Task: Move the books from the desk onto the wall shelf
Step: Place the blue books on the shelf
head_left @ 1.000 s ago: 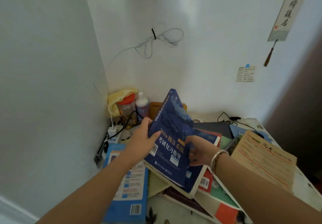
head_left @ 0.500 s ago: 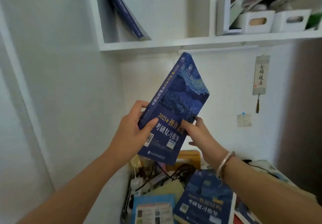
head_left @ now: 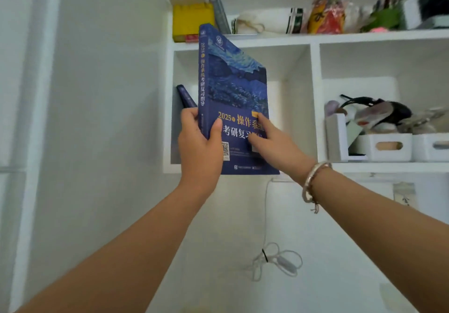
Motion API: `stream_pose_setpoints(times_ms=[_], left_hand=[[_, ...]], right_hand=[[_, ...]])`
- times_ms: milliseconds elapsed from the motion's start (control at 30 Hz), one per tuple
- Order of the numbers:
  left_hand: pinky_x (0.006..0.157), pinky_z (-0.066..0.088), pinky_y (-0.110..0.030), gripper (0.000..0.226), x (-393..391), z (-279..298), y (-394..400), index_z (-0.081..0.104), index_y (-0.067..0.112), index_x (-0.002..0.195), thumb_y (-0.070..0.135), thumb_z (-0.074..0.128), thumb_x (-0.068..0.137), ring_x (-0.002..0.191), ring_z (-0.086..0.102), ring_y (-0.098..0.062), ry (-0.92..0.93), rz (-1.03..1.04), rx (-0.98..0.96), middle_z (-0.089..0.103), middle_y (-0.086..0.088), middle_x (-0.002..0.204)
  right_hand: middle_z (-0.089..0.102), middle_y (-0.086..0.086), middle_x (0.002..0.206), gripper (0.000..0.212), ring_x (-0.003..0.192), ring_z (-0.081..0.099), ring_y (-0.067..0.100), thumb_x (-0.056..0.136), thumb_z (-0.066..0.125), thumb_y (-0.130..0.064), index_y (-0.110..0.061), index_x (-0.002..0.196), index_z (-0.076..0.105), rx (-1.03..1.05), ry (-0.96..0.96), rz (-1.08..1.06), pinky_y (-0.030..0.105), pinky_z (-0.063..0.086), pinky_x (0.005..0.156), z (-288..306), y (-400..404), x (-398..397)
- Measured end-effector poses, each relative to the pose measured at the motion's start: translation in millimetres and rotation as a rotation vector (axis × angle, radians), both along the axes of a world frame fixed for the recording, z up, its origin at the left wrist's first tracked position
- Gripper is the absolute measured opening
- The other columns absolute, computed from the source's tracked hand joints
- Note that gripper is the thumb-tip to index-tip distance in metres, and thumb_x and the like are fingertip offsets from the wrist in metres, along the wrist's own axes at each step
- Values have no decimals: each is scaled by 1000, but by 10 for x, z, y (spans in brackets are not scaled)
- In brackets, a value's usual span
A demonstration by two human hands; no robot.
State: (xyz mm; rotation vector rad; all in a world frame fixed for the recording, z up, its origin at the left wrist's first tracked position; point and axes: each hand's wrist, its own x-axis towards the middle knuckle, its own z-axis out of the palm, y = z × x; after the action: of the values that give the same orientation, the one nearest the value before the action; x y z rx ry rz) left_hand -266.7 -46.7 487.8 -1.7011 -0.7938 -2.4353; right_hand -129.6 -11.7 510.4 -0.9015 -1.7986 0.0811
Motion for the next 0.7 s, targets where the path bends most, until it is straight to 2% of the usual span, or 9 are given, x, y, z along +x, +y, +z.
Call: stream_pose_setpoints(times_ms=[67,100,200,267,400,500,533,633,700], left_hand=[[68,44,-5,18,109,157,269,40,17,103,15,54,93,81,59,2,-38,53,-7,60,7,98],[71,45,-8,18,158,182,418,39,16,105,15,52,94,84,59,-4,-47,72,-10,59,5,100],[99,40,-41,25,283,144,874,43,9,114,18,52,93,111,50,-29,-79,305,-76,54,-8,120],[109,26,-48,33,347,157,1058,42,8,122,21,52,93,127,38,-33,-169,383,-199,42,-6,138],[115,18,-46,47,380,227,1330,32,5,131,18,53,91,145,14,-31,-193,334,-300,11,-7,158],[109,18,-17,54,370,194,1503,21,6,138,11,50,92,147,2,-23,-79,205,-222,-6,-14,159],[105,19,-13,58,366,186,1557,17,7,142,10,48,93,147,4,-23,-67,201,-219,-8,-15,159],[113,32,-34,70,333,196,1728,1,10,149,10,45,94,143,22,-34,-17,323,-228,-8,-19,158],[112,35,-39,72,269,225,1832,-5,6,150,10,42,95,140,27,-38,57,455,-260,-6,-22,157]], right_hand=[[48,12,142,59,124,48,31,98,37,-28,-29,152,14,-44,-185,-106,26,34,89,206,302,17],[46,13,145,59,126,48,32,99,35,-27,-24,153,12,-97,-278,-148,28,36,93,264,440,25],[38,19,148,53,133,42,32,101,32,-19,-9,151,19,-285,-534,-218,32,35,105,268,823,-4],[41,19,146,45,130,45,31,102,30,-16,-2,144,33,-305,-650,-274,33,35,105,253,1042,-38],[47,7,144,47,131,45,26,101,31,-29,-6,137,47,-352,-737,-274,36,29,112,313,1360,-102],[54,9,137,41,115,52,23,99,33,-20,-6,133,52,-368,-733,-200,29,35,100,335,1618,-91],[56,9,135,40,110,53,22,99,33,-19,-7,132,52,-371,-723,-174,29,36,96,334,1697,-84],[58,7,130,42,108,54,23,97,35,-23,-11,135,47,-362,-729,-181,33,38,98,323,1910,-117],[53,10,136,45,120,52,27,99,35,-27,-10,141,39,-342,-766,-206,35,35,104,320,1954,-239]])
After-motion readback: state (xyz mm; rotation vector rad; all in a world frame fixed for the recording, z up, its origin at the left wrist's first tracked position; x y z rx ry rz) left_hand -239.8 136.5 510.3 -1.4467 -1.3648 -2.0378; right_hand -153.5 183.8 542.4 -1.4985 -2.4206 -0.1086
